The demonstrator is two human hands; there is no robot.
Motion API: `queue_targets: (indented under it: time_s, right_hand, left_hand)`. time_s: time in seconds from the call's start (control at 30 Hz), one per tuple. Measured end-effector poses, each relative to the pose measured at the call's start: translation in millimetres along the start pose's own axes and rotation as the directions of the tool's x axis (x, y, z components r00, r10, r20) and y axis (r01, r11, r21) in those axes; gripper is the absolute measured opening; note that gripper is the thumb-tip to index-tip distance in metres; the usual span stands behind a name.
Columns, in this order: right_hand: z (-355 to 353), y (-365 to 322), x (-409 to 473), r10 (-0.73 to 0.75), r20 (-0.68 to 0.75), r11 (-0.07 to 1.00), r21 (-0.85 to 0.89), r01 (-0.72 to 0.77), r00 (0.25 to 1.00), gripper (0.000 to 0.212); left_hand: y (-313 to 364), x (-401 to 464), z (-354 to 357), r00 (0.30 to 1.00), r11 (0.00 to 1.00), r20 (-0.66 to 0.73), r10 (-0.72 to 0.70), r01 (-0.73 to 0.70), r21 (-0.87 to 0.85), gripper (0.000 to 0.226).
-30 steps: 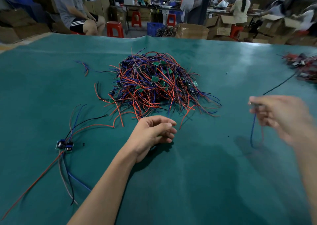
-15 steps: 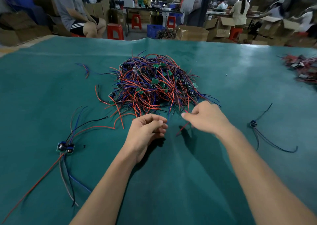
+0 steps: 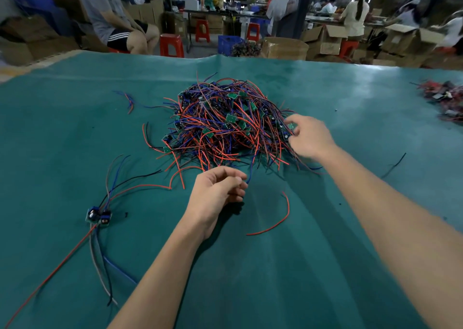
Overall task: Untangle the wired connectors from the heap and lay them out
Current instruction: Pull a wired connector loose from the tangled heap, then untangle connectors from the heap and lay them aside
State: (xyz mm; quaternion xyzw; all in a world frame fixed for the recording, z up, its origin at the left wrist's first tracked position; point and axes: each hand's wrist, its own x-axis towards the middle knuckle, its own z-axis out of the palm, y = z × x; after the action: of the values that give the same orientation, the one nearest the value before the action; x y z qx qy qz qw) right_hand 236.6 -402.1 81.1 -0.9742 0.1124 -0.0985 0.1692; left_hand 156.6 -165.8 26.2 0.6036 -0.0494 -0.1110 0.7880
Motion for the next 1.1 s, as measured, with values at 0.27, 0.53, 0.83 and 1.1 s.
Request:
queue_targets:
  time_s: [0.27, 0.53, 0.83, 1.1]
  right_hand:
    - [16, 15, 27, 0.073, 0.073, 0.996, 0.053, -0.077, 0.995, 0.032]
    - [-48, 4, -61, 0.22, -0.167, 0.478, 0.877, 0.043, 0.961, 0.019]
    - [2, -48, -131, -0.055, 0.281, 0.124, 0.954, -0.273, 0.958, 0.015]
    - [38, -43, -131, -0.083, 0.298, 0.144, 0.948, -0.284, 0.951, 0.02]
  left_hand:
    - [-1, 1, -1, 1.0, 1.0, 0.014, -0.006, 0.006, -0.003, 0.021]
    - [-1, 0, -2, 0.997, 1.0, 0.077, -0.017, 0.017, 0.004, 0.015]
    - [3, -4, -2, 0.957, 0.985, 0.286, -0.041, 0.087, -0.149, 0.023]
    - [-4, -2, -5, 0.96, 0.993, 0.28, -0.006, 0.039, -0.113, 0.023]
